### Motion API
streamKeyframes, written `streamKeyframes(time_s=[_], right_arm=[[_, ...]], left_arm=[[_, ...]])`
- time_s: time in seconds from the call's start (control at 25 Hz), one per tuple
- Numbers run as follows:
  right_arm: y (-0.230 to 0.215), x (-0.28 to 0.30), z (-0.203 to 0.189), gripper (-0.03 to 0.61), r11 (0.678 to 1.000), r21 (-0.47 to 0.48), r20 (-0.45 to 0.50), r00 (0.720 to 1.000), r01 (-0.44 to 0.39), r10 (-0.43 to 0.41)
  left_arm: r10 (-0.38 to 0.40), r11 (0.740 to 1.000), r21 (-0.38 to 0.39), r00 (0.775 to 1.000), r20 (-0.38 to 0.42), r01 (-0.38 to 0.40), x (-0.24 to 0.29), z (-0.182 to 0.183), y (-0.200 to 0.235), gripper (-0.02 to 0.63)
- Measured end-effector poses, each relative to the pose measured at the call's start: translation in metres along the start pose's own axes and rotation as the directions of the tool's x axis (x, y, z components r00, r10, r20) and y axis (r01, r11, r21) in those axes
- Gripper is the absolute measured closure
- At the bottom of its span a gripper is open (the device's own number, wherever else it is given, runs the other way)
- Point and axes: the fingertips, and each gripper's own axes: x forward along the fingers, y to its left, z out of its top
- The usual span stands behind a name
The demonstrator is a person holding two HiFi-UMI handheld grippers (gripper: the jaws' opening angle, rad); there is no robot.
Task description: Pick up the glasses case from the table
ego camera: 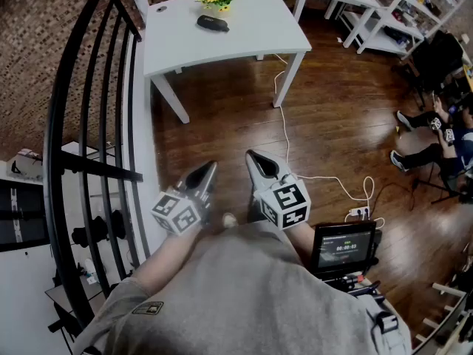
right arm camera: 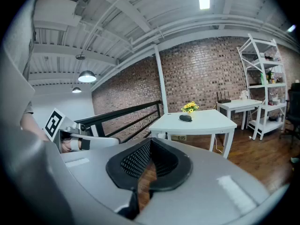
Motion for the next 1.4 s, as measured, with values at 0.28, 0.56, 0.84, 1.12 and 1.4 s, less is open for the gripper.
streamKeyframes(time_s=[0.28,0.56,0.84,1.12,1.4], right_arm=[[-0.031,0.037,0.012,0.568,1.0,-0.003,0.012,1.0,-0.02,0.02],[-0.093,0.086,0.041,0.568,0.998,0.003,0.024,0.998,-0.066,0.065],[-0.165,0.128,0.075,0.568,0.993,-0.004,0.008,0.993,-0.116,0.116],[-0.213,0.155,0.08,0.568,0.988,0.011,-0.011,0.988,-0.152,0.152],[-0.234,0.204,0.084,0.568,0.985,0.0,-0.026,0.985,-0.172,0.172]], left_arm=[[0.016,1.0,0.025,1.0,0.007,-0.016,0.038,0.017,0.024,0.612],[0.061,0.996,0.06,0.998,-0.005,-0.06,0.113,0.045,0.053,0.612],[0.113,0.991,0.068,0.993,0.021,-0.114,0.196,0.086,0.073,0.612],[0.156,0.986,0.063,0.987,0.032,-0.157,0.246,0.096,0.086,0.612],[0.166,0.984,0.061,0.985,0.048,-0.169,0.277,0.109,0.125,0.612]])
